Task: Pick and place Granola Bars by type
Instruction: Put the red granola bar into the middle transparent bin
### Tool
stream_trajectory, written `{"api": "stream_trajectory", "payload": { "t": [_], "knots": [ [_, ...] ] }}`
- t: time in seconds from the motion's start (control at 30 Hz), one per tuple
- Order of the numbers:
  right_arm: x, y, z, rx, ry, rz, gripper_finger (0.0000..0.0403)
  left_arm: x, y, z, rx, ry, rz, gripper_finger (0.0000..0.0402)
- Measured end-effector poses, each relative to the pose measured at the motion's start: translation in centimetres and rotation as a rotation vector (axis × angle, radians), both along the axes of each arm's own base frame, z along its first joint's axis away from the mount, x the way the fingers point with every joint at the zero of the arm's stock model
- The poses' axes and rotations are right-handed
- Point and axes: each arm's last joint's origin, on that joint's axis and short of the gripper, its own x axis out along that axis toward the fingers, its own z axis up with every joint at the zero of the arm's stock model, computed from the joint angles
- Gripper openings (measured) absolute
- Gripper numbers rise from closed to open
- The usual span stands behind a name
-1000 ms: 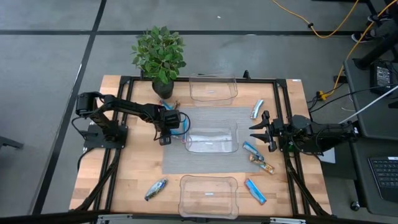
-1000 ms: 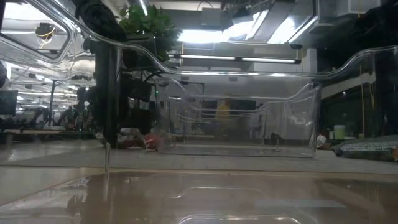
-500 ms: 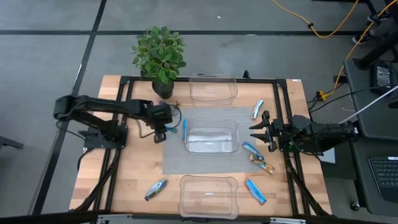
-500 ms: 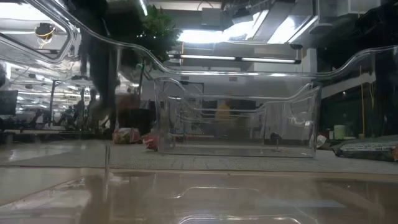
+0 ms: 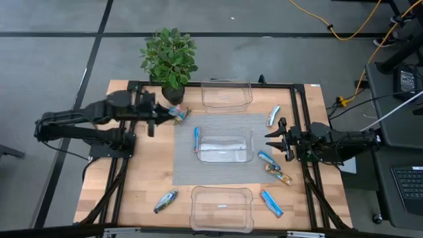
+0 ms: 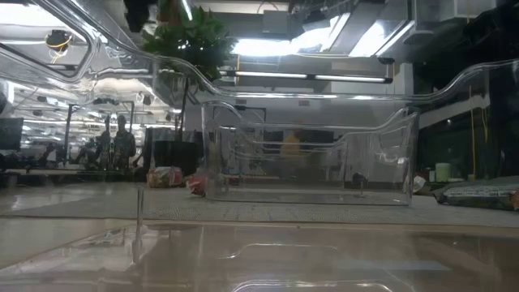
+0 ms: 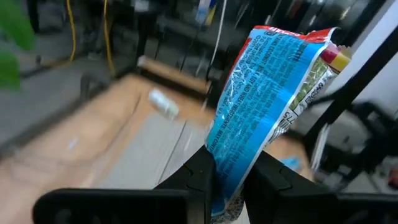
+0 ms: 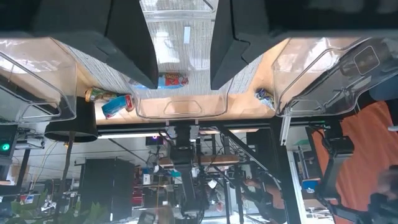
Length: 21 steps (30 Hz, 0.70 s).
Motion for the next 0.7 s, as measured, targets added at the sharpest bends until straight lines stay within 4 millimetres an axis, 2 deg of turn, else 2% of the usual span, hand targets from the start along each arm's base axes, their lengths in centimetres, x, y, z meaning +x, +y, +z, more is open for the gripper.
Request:
{"api": "stream_trajectory", "payload": {
  "t": [0.13, 0.27, 0.43, 0.7],
  "knots": [
    [0.0, 0.0, 0.0, 0.0, 0.0, 0.0, 0.0149, -1.2, -0.3, 0.8, 0.012, -0.07, -0.004, 0.0054],
    [0.0, 0.0, 0.0, 0.0, 0.0, 0.0, 0.0149, -1.4, -0.5, 1.1, 0.011, -0.072, -0.022, 0.0054],
    [0.0, 0.0, 0.0, 0.002, 0.0, 0.0, 0.0149, -0.1, -0.5, 2.7, 0.02, -0.042, -0.063, 0.0054],
    [0.0, 0.0, 0.0, 0.003, 0.0, 0.0, 0.0149, 3.9, -0.2, 7.9, 0.124, 0.032, -0.149, 0.0054]
  ]
}}
